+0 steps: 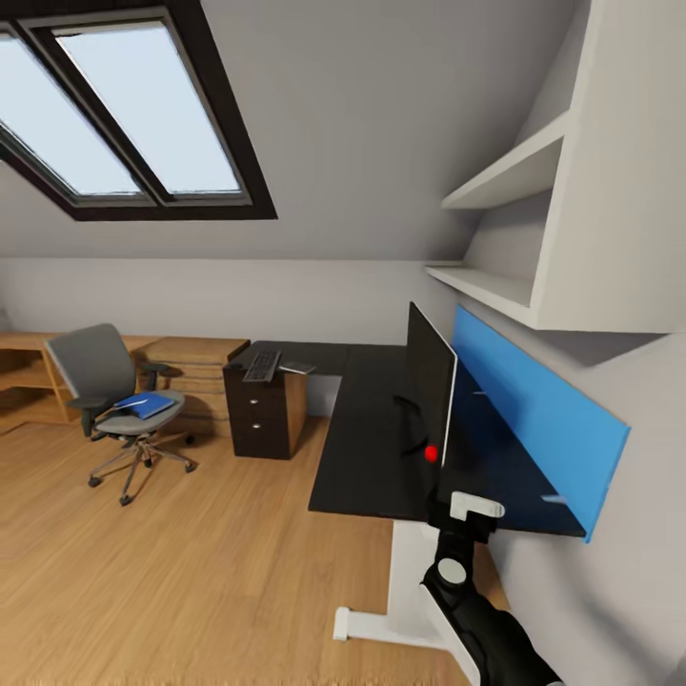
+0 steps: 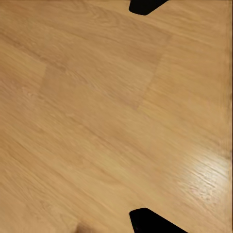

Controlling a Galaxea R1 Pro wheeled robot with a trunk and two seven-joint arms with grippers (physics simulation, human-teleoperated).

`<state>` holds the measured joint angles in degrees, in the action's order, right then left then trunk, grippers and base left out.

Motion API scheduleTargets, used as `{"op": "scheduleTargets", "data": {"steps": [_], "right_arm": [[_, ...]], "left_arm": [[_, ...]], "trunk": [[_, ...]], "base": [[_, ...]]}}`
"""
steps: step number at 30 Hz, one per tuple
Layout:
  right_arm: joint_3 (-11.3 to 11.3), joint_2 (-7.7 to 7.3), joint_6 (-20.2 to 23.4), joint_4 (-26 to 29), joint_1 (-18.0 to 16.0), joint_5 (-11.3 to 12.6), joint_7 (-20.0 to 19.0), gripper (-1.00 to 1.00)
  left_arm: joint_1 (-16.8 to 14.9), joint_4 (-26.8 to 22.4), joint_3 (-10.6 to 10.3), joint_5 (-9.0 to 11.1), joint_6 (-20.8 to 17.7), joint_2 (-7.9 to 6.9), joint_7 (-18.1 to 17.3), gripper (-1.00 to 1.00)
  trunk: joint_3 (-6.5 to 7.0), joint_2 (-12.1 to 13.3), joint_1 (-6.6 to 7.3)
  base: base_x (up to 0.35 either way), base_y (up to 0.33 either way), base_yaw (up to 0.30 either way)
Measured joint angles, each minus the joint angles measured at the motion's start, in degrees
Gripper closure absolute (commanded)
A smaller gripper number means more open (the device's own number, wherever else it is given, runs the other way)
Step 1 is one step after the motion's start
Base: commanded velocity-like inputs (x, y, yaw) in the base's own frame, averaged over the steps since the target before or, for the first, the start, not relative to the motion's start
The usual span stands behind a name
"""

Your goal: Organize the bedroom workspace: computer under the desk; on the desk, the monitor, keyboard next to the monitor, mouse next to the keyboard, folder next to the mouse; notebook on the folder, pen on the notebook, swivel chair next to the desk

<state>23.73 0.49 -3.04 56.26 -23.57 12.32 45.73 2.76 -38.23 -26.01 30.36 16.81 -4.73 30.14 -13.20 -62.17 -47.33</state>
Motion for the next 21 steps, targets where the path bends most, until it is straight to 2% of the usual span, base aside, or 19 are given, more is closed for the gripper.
{"op": "scheduleTargets", "data": {"steps": [6, 8, 9, 12, 13, 14, 16, 18, 21], "right_arm": [[0.0, 0.68, -3.4, -0.5, 0.0, 0.1, -4.1, -1.0], [0.0, 1.29, -4.3, -1.4, 0.0, 0.0, -5.2, -1.0], [0.0, 2.48, -4.8, -3.5, 0.0, -0.1, -6.1, -1.0], [0.0, 3.03, -5.1, -4.7, -0.1, -0.3, -6.4, -1.0], [0.0, 3.17, -5.2, -5.0, -0.1, -0.6, -6.5, -1.0], [-0.1, 3.4, -5.8, -7.5, -0.2, -3.1, -6.7, -1.0], [-0.2, 3.4, -7.0, -9.1, -0.2, -3.4, -6.7, -1.0], [-0.2, 3.41, -10.2, -14.0, -0.2, -3.5, -6.7, -1.0], [-0.3, 3.41, -12.6, -18.0, -0.3, -3.5, -6.7, -1.0]], "left_arm": [[0.0, 0.0, 0.0, 0.1, 0.0, -0.01, 0.0, -1.0], [0.0, 0.0, 0.0, 0.1, 0.0, -0.01, 0.0, -1.0], [0.0, 0.0, 0.0, 0.1, 0.0, -0.01, 0.0, -1.0], [0.0, 0.0, 0.0, 0.1, 0.0, -0.01, 0.0, -1.0], [0.0, 0.0, 0.0, 0.1, 0.0, -0.01, 0.0, -1.0], [0.0, 0.0, 0.0, 0.1, 0.0, -0.06, 0.0, -1.0], [0.0, 0.0, 0.0, -0.1, 0.0, -0.02, -0.1, -1.0], [0.0, 0.0, 0.0, -0.2, 0.0, -0.02, -0.1, -1.0], [0.0, 0.0, -0.1, -0.3, -0.4, 0.03, -0.1, -1.0]], "trunk": [[0.0, 0.0, 0.0], [0.0, 0.0, 0.0], [0.0, 0.0, 0.0], [0.0, 0.0, 0.0], [0.0, 0.0, -0.01], [-0.01, 0.0, 0.03], [0.0, 0.0, 0.04], [0.0, 0.0, 0.04], [0.53, 1.2, 0.69]], "base": [[-0.335, 0.091, 0.0], [-0.335, 0.091, 0.0], [-0.335, 0.091, 0.0], [-0.335, 0.091, 0.0], [-0.055, 0.01, 0.0], [-0.035, 0.006, 0.0], [-0.011, 0.002, 0.0], [-0.002, 0.0, 0.0], [0.0, 0.0, 0.0]]}}
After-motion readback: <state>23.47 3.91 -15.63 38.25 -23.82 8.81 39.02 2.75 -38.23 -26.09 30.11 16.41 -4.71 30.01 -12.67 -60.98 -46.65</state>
